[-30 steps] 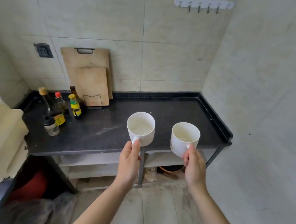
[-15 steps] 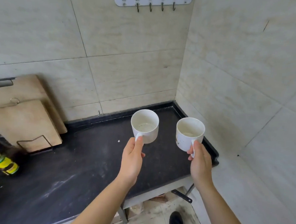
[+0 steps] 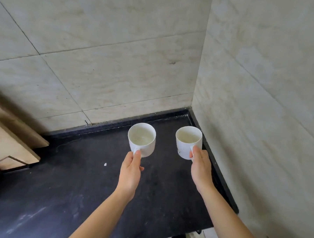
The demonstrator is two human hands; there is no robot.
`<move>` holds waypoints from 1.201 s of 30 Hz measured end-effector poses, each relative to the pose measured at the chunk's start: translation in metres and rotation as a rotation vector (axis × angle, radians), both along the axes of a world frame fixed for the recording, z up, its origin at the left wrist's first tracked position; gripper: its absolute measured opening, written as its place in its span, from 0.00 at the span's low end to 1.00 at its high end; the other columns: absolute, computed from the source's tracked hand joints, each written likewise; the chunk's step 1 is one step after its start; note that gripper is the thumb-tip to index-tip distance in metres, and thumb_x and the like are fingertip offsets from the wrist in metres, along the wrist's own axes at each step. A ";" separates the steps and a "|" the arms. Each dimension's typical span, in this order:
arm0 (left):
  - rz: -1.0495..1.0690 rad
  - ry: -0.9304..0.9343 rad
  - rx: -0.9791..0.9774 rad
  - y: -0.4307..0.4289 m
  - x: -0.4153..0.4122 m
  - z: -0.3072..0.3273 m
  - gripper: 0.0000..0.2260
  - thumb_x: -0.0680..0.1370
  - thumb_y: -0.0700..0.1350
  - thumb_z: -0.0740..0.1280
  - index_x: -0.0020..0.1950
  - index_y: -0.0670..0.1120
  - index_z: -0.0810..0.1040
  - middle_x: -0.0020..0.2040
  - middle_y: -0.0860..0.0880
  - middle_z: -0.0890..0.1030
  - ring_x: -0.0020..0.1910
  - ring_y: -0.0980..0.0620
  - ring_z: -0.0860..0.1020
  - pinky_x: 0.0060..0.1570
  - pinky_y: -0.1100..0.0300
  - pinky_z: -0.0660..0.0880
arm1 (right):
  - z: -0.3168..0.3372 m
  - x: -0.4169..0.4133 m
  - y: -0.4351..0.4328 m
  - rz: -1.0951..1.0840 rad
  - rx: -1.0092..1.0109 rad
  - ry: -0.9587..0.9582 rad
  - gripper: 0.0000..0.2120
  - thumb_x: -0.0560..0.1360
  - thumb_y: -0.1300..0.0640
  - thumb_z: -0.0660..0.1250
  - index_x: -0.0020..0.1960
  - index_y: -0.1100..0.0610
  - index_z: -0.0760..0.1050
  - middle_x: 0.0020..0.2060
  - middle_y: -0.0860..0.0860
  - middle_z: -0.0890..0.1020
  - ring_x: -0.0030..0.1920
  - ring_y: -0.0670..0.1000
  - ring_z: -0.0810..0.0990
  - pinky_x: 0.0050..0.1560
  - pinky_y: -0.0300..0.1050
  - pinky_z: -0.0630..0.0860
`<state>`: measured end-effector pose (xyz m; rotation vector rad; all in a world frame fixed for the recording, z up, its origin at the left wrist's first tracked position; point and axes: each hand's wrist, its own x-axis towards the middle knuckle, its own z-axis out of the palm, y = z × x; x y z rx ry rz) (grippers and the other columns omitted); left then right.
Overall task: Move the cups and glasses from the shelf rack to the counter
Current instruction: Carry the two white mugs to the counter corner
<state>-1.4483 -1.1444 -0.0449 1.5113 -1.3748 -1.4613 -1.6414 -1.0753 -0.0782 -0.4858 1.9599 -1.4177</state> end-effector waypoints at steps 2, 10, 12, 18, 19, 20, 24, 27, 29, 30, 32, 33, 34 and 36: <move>-0.005 -0.014 0.018 -0.014 -0.016 -0.015 0.15 0.84 0.53 0.57 0.38 0.54 0.69 0.33 0.60 0.72 0.35 0.61 0.72 0.44 0.61 0.72 | -0.014 -0.018 -0.015 0.020 0.038 0.022 0.17 0.81 0.50 0.57 0.34 0.54 0.67 0.45 0.49 0.72 0.51 0.55 0.73 0.50 0.48 0.69; -0.054 -0.032 0.149 -0.067 -0.074 -0.098 0.12 0.83 0.52 0.56 0.40 0.55 0.69 0.36 0.60 0.71 0.35 0.64 0.73 0.44 0.63 0.73 | -0.085 -0.055 -0.060 0.043 0.146 0.061 0.22 0.86 0.51 0.54 0.33 0.53 0.68 0.50 0.52 0.71 0.47 0.51 0.74 0.46 0.43 0.69; -0.055 -0.026 0.174 -0.079 -0.086 -0.120 0.13 0.83 0.52 0.56 0.39 0.55 0.69 0.35 0.60 0.71 0.33 0.66 0.73 0.45 0.63 0.72 | -0.104 -0.059 -0.076 0.046 0.161 0.088 0.22 0.86 0.50 0.53 0.34 0.52 0.69 0.49 0.51 0.70 0.41 0.45 0.73 0.43 0.40 0.67; -0.078 -0.010 0.194 -0.115 -0.115 -0.166 0.13 0.83 0.53 0.54 0.42 0.52 0.69 0.38 0.55 0.70 0.33 0.64 0.72 0.47 0.65 0.73 | -0.139 -0.073 -0.130 0.073 0.197 0.208 0.18 0.86 0.52 0.52 0.46 0.58 0.76 0.55 0.50 0.70 0.49 0.49 0.75 0.54 0.38 0.66; -0.082 -0.007 0.188 -0.121 -0.120 -0.170 0.13 0.84 0.53 0.54 0.41 0.51 0.68 0.38 0.54 0.69 0.32 0.64 0.71 0.48 0.65 0.73 | -0.141 -0.075 -0.138 0.070 0.189 0.235 0.18 0.87 0.52 0.53 0.47 0.58 0.76 0.55 0.50 0.70 0.50 0.50 0.75 0.54 0.38 0.66; -0.085 -0.006 0.179 -0.127 -0.125 -0.174 0.14 0.84 0.53 0.54 0.41 0.49 0.68 0.38 0.53 0.68 0.32 0.64 0.70 0.48 0.65 0.73 | -0.145 -0.078 -0.147 0.067 0.180 0.254 0.17 0.87 0.53 0.53 0.47 0.59 0.76 0.55 0.50 0.70 0.49 0.50 0.75 0.54 0.37 0.66; -0.076 0.010 0.140 -0.151 -0.140 -0.189 0.15 0.85 0.53 0.53 0.42 0.48 0.68 0.39 0.51 0.68 0.32 0.64 0.70 0.52 0.63 0.75 | -0.154 -0.088 -0.176 0.054 0.163 0.328 0.18 0.87 0.54 0.54 0.50 0.63 0.78 0.53 0.51 0.71 0.49 0.50 0.74 0.54 0.38 0.66; -0.073 -0.003 0.119 -0.165 -0.150 -0.197 0.15 0.85 0.52 0.52 0.42 0.48 0.68 0.38 0.52 0.68 0.32 0.64 0.70 0.51 0.61 0.75 | -0.160 -0.097 -0.194 0.051 0.147 0.356 0.18 0.87 0.54 0.54 0.49 0.61 0.77 0.52 0.51 0.71 0.49 0.50 0.75 0.55 0.39 0.67; -0.084 -0.021 0.116 -0.173 -0.157 -0.200 0.16 0.85 0.52 0.51 0.42 0.46 0.67 0.38 0.51 0.68 0.31 0.64 0.69 0.50 0.61 0.76 | -0.165 -0.102 -0.201 0.050 0.158 0.321 0.17 0.87 0.53 0.53 0.47 0.58 0.76 0.53 0.51 0.71 0.50 0.51 0.76 0.56 0.40 0.68; -0.088 -0.030 0.119 -0.177 -0.160 -0.202 0.17 0.85 0.53 0.51 0.42 0.46 0.67 0.38 0.51 0.69 0.31 0.64 0.69 0.48 0.61 0.75 | -0.167 -0.103 -0.203 0.045 0.166 0.299 0.17 0.86 0.52 0.53 0.47 0.57 0.75 0.53 0.51 0.71 0.51 0.53 0.77 0.58 0.43 0.70; -0.090 -0.047 0.123 -0.184 -0.164 -0.206 0.17 0.85 0.53 0.51 0.42 0.45 0.67 0.37 0.51 0.69 0.30 0.64 0.69 0.41 0.65 0.74 | -0.173 -0.106 -0.205 0.034 0.191 0.293 0.17 0.86 0.51 0.53 0.46 0.55 0.75 0.53 0.50 0.72 0.55 0.55 0.77 0.60 0.49 0.71; -0.088 -0.053 0.123 -0.187 -0.165 -0.208 0.18 0.85 0.54 0.51 0.41 0.45 0.68 0.37 0.51 0.70 0.29 0.63 0.69 0.37 0.68 0.73 | -0.175 -0.106 -0.204 0.036 0.209 0.310 0.17 0.86 0.50 0.53 0.45 0.53 0.75 0.53 0.51 0.74 0.56 0.56 0.76 0.59 0.49 0.69; -0.089 -0.060 0.121 -0.188 -0.165 -0.210 0.18 0.85 0.55 0.52 0.41 0.45 0.68 0.36 0.50 0.70 0.29 0.62 0.69 0.34 0.69 0.72 | -0.176 -0.107 -0.204 0.044 0.228 0.329 0.18 0.86 0.49 0.52 0.45 0.53 0.75 0.53 0.53 0.75 0.57 0.57 0.75 0.57 0.48 0.68; -0.103 -0.093 0.118 -0.190 -0.163 -0.212 0.19 0.84 0.57 0.51 0.41 0.46 0.69 0.37 0.50 0.72 0.32 0.60 0.69 0.35 0.65 0.71 | -0.176 -0.107 -0.204 0.064 0.282 0.362 0.19 0.86 0.48 0.51 0.46 0.52 0.76 0.54 0.57 0.78 0.59 0.58 0.73 0.55 0.47 0.65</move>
